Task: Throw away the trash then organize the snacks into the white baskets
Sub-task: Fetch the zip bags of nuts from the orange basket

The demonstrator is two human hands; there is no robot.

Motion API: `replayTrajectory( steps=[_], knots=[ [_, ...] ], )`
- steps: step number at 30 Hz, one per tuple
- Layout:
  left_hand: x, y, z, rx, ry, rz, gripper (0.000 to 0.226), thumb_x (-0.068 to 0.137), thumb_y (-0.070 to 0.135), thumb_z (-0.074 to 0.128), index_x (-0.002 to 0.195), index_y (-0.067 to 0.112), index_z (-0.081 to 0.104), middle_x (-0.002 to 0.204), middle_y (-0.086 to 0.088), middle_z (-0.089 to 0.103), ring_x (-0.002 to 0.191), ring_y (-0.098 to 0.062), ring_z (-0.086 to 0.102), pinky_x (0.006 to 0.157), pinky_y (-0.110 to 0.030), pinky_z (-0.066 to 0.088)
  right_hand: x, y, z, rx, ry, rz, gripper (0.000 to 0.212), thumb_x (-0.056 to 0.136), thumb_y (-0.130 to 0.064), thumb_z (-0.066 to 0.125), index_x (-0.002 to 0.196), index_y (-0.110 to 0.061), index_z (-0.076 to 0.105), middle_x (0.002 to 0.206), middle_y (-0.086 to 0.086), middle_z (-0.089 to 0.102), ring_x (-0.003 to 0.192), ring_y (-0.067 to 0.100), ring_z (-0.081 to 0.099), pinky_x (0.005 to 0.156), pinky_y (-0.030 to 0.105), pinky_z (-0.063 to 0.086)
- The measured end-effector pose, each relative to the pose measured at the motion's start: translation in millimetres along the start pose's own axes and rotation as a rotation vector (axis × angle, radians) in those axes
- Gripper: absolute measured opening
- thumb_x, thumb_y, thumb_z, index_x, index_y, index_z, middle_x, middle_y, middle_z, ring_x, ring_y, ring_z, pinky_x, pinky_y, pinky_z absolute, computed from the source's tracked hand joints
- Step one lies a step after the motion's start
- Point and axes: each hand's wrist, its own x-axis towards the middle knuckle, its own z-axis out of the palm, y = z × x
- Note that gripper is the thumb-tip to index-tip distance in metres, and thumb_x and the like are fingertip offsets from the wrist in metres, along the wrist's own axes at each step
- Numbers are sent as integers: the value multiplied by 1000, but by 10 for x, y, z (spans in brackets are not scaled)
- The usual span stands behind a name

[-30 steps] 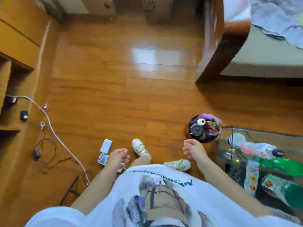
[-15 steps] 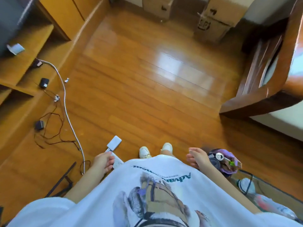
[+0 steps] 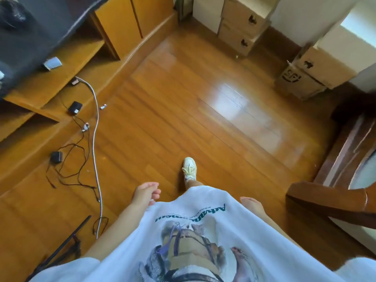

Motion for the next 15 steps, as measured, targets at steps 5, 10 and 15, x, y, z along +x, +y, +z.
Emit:
replayTrajectory(
  steps=[5,10,15],
  knots=[
    [177,604,-254,-168,111,-43,29,97,7,44,122,-4,53,73,-6,54,54,-12,51,33,-11,34,214,-1282,396,-205,-2,-89,23,92,-6,46,114,-2,54,65,8,51,49,17,47,51,23,35],
    [361,990,-642,-435,242,-89,30,97,10,44,124,0,53,75,-5,55,58,-12,54,50,-20,41,220,-2363,1186,-471,-122,-217,10,92,-12,48,100,-16,53,66,3,55,52,12,54,58,22,37],
    [655,1148,-1097,-578,346,-183,33,97,15,44,127,3,52,80,-4,58,70,-14,53,63,-25,39,125,-3215,2095,-580,-265,-326,11,93,-14,48,101,-17,55,68,1,57,58,14,53,59,23,40]
  ],
)
